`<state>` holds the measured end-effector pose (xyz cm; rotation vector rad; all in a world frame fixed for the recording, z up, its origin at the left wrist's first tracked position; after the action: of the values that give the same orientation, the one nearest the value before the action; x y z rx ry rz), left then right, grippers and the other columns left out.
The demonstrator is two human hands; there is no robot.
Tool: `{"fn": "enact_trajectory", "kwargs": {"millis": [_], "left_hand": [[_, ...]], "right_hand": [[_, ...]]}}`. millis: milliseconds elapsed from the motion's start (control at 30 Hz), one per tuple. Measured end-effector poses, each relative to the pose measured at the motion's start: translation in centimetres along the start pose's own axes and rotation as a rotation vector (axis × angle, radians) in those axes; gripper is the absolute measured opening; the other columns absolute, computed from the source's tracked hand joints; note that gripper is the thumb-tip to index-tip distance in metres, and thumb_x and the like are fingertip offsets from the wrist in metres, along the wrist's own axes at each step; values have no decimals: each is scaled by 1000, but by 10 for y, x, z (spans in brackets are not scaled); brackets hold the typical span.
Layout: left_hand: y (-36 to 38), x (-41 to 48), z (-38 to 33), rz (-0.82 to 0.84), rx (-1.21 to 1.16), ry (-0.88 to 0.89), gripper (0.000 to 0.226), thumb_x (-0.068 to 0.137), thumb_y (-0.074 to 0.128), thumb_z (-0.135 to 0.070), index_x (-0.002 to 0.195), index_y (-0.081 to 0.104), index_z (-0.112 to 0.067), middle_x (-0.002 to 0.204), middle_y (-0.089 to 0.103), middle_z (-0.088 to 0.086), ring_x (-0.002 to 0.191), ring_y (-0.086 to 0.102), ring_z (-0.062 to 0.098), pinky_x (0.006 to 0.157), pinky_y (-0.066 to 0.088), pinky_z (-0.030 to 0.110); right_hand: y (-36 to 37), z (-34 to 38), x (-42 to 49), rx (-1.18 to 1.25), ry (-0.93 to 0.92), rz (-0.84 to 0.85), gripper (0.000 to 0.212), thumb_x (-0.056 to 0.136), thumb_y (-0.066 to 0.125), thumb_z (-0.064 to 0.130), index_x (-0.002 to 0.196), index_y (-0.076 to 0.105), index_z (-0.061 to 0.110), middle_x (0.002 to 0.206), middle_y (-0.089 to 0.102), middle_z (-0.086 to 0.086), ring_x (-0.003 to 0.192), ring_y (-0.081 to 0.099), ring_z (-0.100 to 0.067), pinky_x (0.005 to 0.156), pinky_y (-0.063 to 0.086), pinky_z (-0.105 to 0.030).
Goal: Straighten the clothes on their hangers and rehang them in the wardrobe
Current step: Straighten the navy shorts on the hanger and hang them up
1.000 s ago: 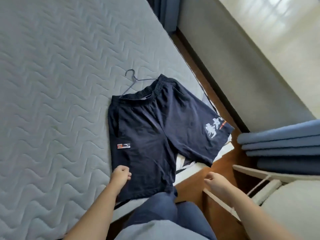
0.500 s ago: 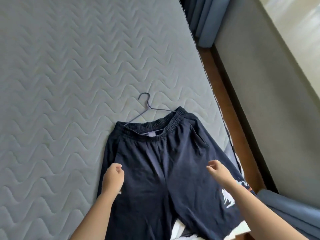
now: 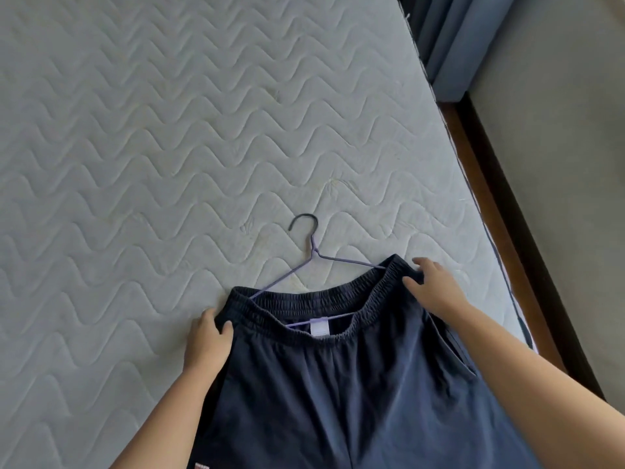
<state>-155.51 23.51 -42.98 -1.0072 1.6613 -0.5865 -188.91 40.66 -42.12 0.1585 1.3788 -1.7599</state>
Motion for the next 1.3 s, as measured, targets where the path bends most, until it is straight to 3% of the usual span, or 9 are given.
{"fn": "enact_trajectory", "kwargs": {"millis": [167,433,600,667,733,900,1033,1167,1300], "left_hand": [[7,2,14,33,-7,-47,37,92,46,-22,124,46,-5,123,53,20,110,52,37,91,44,42],[-8,-31,23,45,-199,-131,31,95,40,-23,116,49,-3,113,59,20,102,54,36,80,40,37],[-32,-81,40,33,-176,-59,20,96,39,-19,94,53,-5,96,61,19,88,54,33,72,35,33],[-41,-108,49,38,-178,-49,17,96,38,-19,89,50,-10,91,59,14,82,49,27,71,35,32],[-50,-135,59,43,-169,-53,16,97,37,-21,87,47,-12,88,57,10,80,49,26,69,36,33],[-73,-201,72,20,-205,-63,17,97,35,-21,88,47,-13,88,56,9,81,51,27,68,36,33],[-97,-251,73,-104,-328,-35,17,96,38,-19,91,52,-11,89,58,11,84,52,29,69,37,34],[-129,-301,76,-259,-448,9,16,95,40,-16,87,53,-9,81,57,10,82,52,31,66,35,34],[-168,-347,82,-429,-545,14,19,96,39,-16,96,55,-7,88,57,7,87,51,26,72,36,33]], "right_hand": [[18,-4,0,-241,43,-7,49,88,52,35,126,41,7,129,46,-17,121,40,-36,96,38,-43],[31,-32,-55,-166,121,70,30,89,50,39,96,44,11,112,59,-15,106,55,-33,83,43,-38],[30,-43,-124,-148,186,65,29,88,50,41,100,51,15,107,63,-7,105,59,-29,82,41,-36],[27,-47,-157,-80,214,54,20,87,52,40,85,50,21,95,63,-3,100,60,-27,81,41,-36],[21,-49,-190,7,227,55,26,86,54,38,69,42,22,81,59,5,91,60,-25,77,40,-36],[-10,-52,-251,202,104,-1,29,81,65,18,61,45,24,66,57,2,72,55,-24,63,38,-34],[-34,-58,-279,151,-14,1,32,80,68,19,58,45,23,65,55,-3,73,53,-26,62,32,-32],[-59,-54,-302,92,-183,64,35,83,63,8,63,44,30,70,53,2,78,52,-22,61,29,-20],[-86,-28,-325,2,-368,112,31,90,52,9,71,37,28,77,55,-2,78,54,-25,64,32,-27]]}}
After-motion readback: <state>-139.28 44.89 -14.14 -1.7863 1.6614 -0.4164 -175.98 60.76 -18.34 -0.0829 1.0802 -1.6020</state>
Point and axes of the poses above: each hand's wrist, its own x-axis towards the middle knuckle, its own y-axis out of the palm, z = x × y, the point moved 2 cm from there along x, towards the middle knuckle
